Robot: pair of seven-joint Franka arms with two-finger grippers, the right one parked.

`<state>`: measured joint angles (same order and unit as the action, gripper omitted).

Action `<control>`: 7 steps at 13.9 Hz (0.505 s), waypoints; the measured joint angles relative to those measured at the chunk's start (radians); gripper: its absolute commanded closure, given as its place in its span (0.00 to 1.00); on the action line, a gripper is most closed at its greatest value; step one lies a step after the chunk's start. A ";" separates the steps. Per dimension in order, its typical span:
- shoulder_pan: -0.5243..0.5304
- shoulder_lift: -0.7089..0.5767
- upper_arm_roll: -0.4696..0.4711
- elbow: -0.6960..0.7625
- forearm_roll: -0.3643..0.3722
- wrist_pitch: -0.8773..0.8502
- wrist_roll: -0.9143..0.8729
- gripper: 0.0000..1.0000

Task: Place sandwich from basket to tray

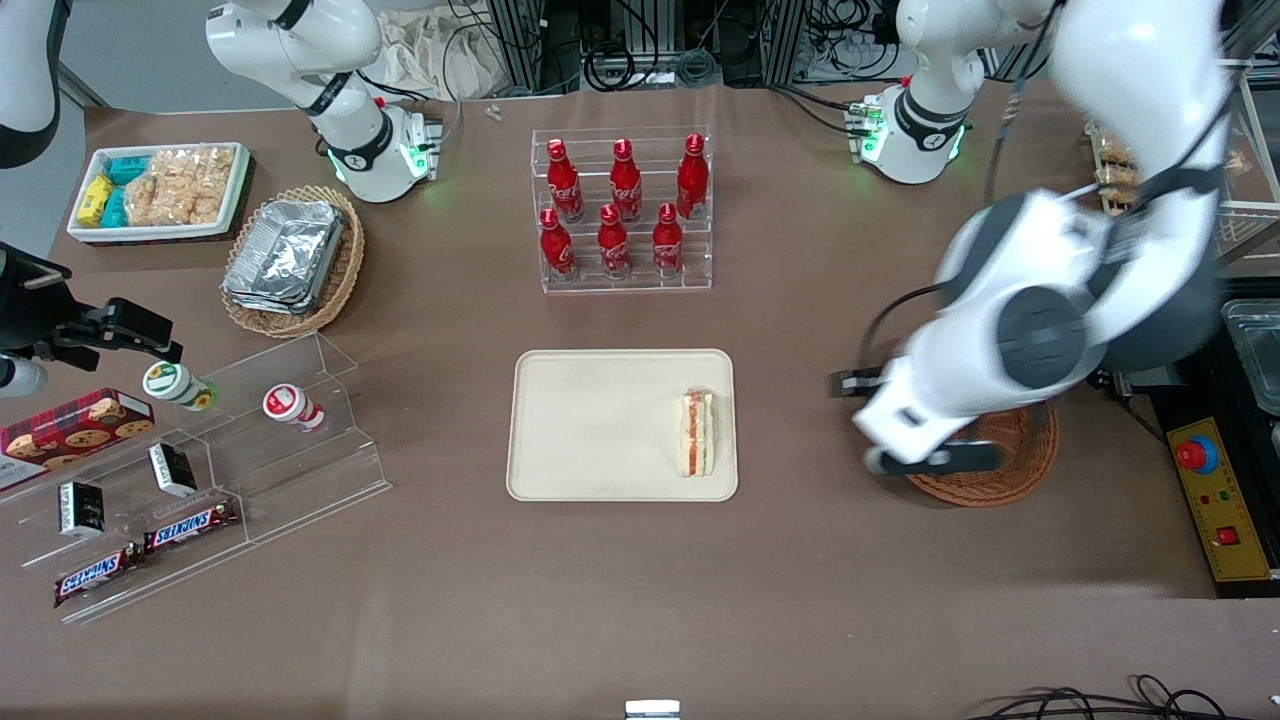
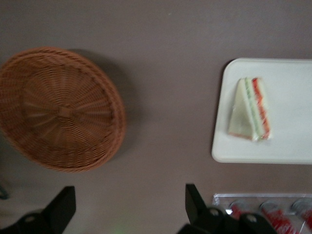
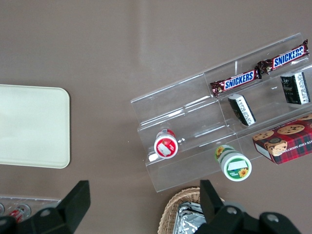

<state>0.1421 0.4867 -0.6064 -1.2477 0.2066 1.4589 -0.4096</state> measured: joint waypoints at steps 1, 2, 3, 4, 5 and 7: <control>0.008 -0.048 0.049 -0.018 -0.014 -0.021 0.076 0.00; -0.001 -0.094 0.117 -0.046 -0.036 -0.025 0.156 0.00; -0.023 -0.136 0.199 -0.078 -0.067 -0.023 0.240 0.00; -0.061 -0.178 0.302 -0.118 -0.100 -0.016 0.332 0.00; -0.108 -0.220 0.412 -0.166 -0.124 0.010 0.418 0.00; -0.149 -0.316 0.540 -0.312 -0.146 0.127 0.525 0.00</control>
<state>-0.0073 0.1703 -0.0661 -1.5596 0.0604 1.5861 0.1151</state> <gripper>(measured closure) 0.000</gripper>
